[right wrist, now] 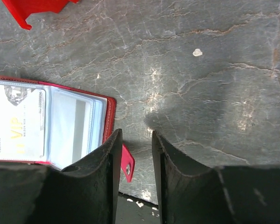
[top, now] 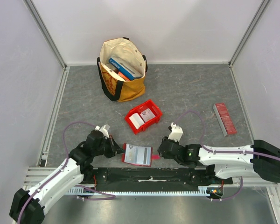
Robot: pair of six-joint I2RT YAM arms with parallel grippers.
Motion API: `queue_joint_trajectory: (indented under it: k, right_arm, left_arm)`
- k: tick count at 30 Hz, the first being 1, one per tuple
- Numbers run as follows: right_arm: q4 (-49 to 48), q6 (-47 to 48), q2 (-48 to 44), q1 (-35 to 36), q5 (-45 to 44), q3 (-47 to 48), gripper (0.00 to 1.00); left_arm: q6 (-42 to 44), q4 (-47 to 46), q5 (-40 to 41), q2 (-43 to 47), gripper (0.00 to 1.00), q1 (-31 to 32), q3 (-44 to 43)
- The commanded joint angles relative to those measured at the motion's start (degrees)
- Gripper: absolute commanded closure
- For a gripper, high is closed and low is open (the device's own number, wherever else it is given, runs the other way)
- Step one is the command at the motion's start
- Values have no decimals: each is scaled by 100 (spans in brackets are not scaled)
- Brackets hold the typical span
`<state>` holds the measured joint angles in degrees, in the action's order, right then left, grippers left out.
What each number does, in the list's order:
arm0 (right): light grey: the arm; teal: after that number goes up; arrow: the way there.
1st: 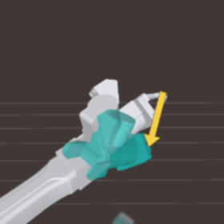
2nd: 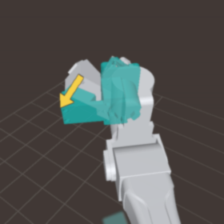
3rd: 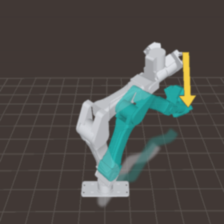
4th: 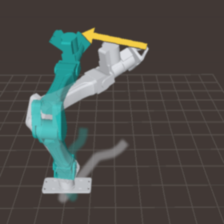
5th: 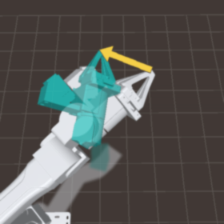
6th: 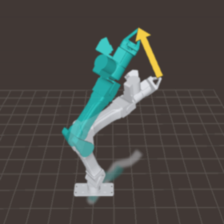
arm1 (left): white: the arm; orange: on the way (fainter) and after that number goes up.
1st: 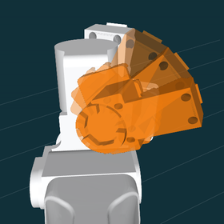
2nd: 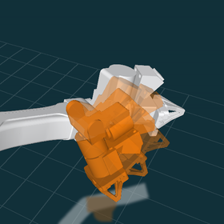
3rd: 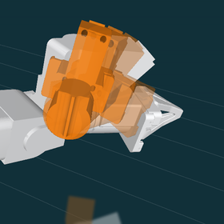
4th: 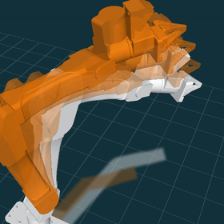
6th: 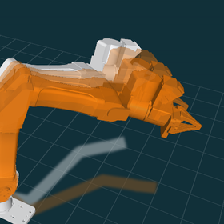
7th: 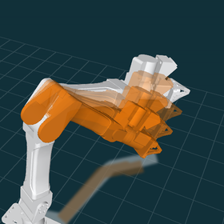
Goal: Put the credit cards into the card holder
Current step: Close the card holder at the center of the board.
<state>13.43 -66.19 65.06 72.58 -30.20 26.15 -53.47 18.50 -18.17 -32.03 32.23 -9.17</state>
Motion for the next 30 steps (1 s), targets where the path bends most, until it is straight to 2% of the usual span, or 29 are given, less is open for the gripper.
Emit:
queue_joint_trajectory:
  k: [1, 10, 16, 18, 21, 26, 30]
  right_arm:
    - [-420, 10, 121, 2, 75, -31, 62]
    - [-956, -51, 51, 2, 733, -356, 58]
    - [-974, -25, -46, 29, 910, -418, 58]
    - [-948, 1, -72, 29, 902, -409, 65]
    - [-965, 36, -168, 29, 901, -427, 87]
    - [-1000, 89, -248, 29, 893, -444, 97]
    - [-1211, 168, -108, 29, 857, -453, 99]
  left_arm:
    - [241, 22, -292, -5, 98, -6, -147]
    - [171, 22, -73, 56, 98, -6, -173]
    - [21, 31, 218, 241, 98, 3, -164]
    - [12, 31, 270, 250, 98, 3, -190]
    - [21, 31, 253, 215, 98, 3, -226]
    - [126, -13, 271, 75, 98, -6, -410]
    - [319, -259, 17, -180, 98, 3, -708]
